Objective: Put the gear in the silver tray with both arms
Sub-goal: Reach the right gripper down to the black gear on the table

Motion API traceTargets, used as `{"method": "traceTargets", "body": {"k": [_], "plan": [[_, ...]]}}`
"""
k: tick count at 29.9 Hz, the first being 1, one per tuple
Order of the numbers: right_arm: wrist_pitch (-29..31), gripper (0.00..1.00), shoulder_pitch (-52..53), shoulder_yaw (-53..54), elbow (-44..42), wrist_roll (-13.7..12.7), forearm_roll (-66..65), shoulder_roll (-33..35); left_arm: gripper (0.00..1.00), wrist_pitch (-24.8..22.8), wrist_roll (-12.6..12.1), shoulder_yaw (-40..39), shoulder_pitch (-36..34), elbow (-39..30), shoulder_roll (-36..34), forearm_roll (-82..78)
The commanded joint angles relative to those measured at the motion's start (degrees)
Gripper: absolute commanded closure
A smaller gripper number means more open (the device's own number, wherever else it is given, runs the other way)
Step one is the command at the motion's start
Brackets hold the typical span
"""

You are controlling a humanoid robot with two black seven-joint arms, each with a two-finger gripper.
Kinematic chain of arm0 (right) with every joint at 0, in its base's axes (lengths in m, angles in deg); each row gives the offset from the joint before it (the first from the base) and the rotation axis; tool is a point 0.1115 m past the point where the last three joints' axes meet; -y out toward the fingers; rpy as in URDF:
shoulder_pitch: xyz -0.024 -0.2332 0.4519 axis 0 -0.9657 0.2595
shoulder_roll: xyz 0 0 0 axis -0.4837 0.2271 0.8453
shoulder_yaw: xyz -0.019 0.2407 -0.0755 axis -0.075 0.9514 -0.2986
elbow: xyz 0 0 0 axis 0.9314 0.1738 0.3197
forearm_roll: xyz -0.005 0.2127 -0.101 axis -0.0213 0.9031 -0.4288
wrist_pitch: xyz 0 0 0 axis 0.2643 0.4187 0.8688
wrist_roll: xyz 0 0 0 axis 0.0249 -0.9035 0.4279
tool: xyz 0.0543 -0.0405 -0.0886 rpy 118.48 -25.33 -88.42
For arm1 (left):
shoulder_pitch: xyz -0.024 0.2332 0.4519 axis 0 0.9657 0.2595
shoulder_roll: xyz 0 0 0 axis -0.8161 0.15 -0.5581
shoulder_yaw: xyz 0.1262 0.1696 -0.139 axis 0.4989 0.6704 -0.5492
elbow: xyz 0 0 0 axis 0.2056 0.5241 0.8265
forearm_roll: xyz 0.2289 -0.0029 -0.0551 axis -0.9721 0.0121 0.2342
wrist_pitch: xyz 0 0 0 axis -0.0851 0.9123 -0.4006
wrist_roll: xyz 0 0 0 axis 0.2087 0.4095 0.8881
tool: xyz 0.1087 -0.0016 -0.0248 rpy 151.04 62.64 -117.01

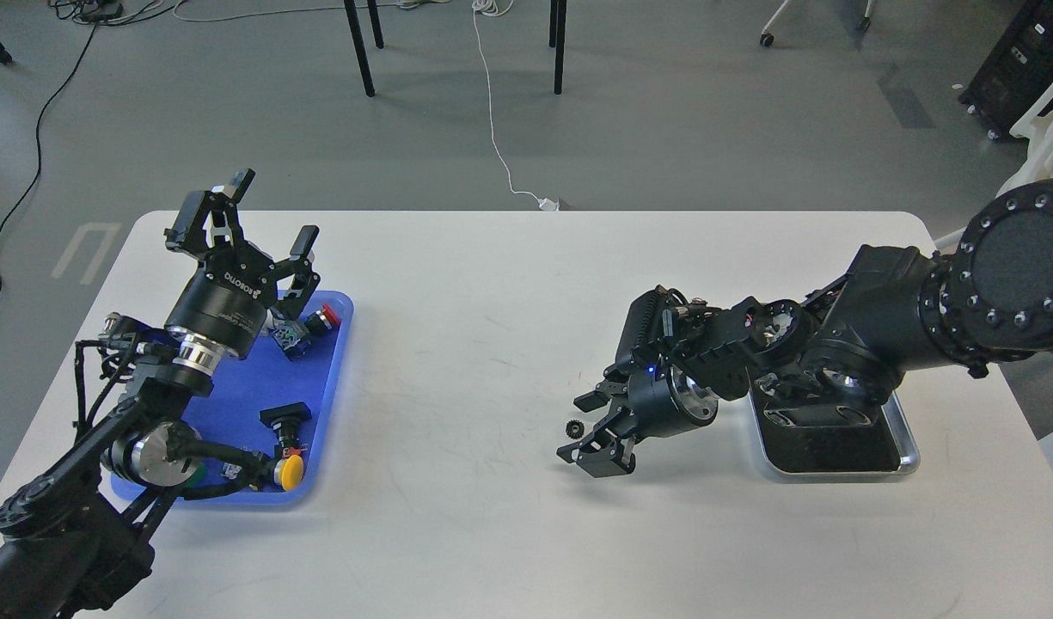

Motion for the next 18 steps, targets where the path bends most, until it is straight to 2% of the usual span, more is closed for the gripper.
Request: {"method": "traceTargets", "body": {"k": [1,7,10,18], "plan": [[0.0,0.28,-0.3,-0.2,-0.5,0.0,0.0,-0.1,0.02,-0.1,0.0,-0.1,0.0,0.0,-0.2,0.1],[0.0,0.28,-1.3,-0.2,-1.4,0.0,0.0,-0.1,0.02,-0.2,0.0,-0.1,0.0,0.0,-0.1,0.1],[0.0,0.40,-2.5,-0.2,-1.8,0.0,0.1,-0.1,0.02,-0.2,0.0,-0.1,0.0,-0.1,0.1,0.1],[0.0,0.41,-3.5,-0.2,-3.5,0.0,0.1,-0.1,0.02,-0.2,0.0,0.0,0.1,-0.5,0.1,0.0]]}}
